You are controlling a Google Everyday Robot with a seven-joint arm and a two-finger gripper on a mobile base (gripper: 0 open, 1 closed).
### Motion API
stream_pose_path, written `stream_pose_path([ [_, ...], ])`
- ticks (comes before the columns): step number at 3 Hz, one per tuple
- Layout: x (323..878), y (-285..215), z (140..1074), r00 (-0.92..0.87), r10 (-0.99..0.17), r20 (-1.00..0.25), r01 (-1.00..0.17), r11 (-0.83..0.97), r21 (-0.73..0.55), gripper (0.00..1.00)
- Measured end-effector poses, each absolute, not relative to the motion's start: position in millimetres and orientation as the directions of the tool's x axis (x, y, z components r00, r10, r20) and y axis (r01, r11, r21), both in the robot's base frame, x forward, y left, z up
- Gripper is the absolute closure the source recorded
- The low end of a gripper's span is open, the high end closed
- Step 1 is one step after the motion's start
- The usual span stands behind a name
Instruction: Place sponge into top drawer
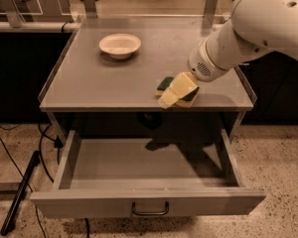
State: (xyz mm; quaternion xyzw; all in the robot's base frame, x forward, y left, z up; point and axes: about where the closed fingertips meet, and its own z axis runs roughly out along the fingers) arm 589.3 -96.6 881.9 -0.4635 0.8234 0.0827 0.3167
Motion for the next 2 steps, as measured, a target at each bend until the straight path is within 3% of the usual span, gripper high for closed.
stream_pose_path([
  [2, 602.9, -100.0, 861.8, -0.416, -0.691, -0.591, -0.81, 0.578, -0.105, 0.0],
])
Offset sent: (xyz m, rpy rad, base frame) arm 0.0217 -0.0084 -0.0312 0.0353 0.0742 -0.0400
